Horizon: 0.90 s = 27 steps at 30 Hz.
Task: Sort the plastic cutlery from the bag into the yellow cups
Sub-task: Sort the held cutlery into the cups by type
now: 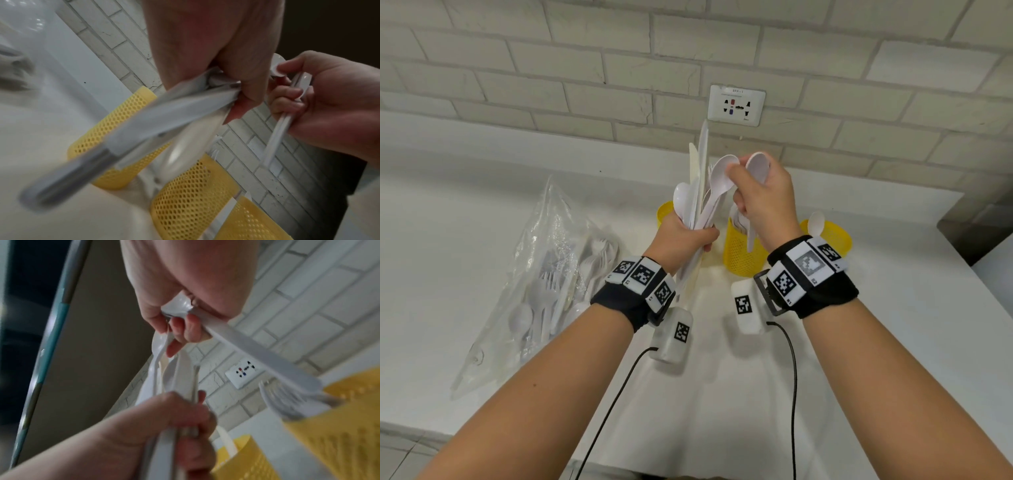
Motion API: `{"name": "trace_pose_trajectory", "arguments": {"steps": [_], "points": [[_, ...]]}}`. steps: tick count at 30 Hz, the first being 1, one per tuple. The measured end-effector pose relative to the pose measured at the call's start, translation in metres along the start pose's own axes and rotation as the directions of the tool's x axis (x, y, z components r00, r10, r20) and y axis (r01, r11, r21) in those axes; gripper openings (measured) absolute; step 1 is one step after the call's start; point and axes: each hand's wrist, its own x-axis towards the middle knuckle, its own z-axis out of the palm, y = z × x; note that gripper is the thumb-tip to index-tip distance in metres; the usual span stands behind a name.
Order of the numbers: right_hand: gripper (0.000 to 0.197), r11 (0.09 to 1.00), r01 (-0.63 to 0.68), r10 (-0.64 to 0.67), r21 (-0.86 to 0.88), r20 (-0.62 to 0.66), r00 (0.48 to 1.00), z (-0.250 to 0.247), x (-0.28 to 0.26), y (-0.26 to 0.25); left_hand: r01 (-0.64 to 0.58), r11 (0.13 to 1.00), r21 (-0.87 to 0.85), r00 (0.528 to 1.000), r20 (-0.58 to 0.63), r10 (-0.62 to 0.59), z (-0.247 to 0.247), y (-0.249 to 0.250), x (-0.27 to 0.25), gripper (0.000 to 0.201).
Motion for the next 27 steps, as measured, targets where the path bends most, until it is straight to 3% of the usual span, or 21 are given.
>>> {"name": "trace_pose_trajectory", "arguments": {"steps": [5, 8, 12, 17, 20, 24, 27], "points": [[0.015, 0.995, -0.021, 0.018, 0.096, 0.032, 0.999, -0.003, -0.002, 0.004, 0.007, 1.0, 0.009, 0.999, 0.036, -0.008, 0.008, 0.0, 0.0, 0.015], [0.012, 0.985, 0.021, 0.0, 0.173, -0.123, 0.992, -0.018, 0.01, 0.001, 0.006, 1.0, -0.009, 0.997, 0.075, -0.005, 0.005, -0.008, 0.001, 0.011], [0.016, 0.94, 0.201, -0.105, 0.276, -0.328, 0.939, -0.058, 0.033, -0.009, 0.033, 0.999, -0.037, 0.998, 0.053, -0.031, -0.002, -0.017, 0.003, 0.018], [0.019, 0.96, 0.273, -0.223, 0.067, -0.406, 0.886, -0.096, 0.047, 0.008, 0.039, 0.998, -0.056, 0.996, 0.087, -0.034, -0.005, -0.016, 0.006, 0.022], [0.024, 0.982, 0.179, -0.191, -0.068, -0.41, 0.892, -0.104, 0.047, 0.035, 0.029, 0.995, -0.09, 0.993, 0.116, -0.019, -0.005, -0.014, 0.007, 0.024], [0.014, 0.966, -0.067, -0.028, -0.249, -0.359, 0.933, -0.114, 0.041, 0.077, 0.032, 0.998, -0.063, 0.987, 0.162, -0.021, -0.006, -0.015, 0.006, 0.026], [0.038, 0.903, -0.195, 0.08, -0.384, -0.294, 0.952, -0.118, 0.034, 0.091, 0.035, 0.998, -0.061, 0.985, 0.172, -0.024, -0.005, -0.015, 0.006, 0.027]]}}
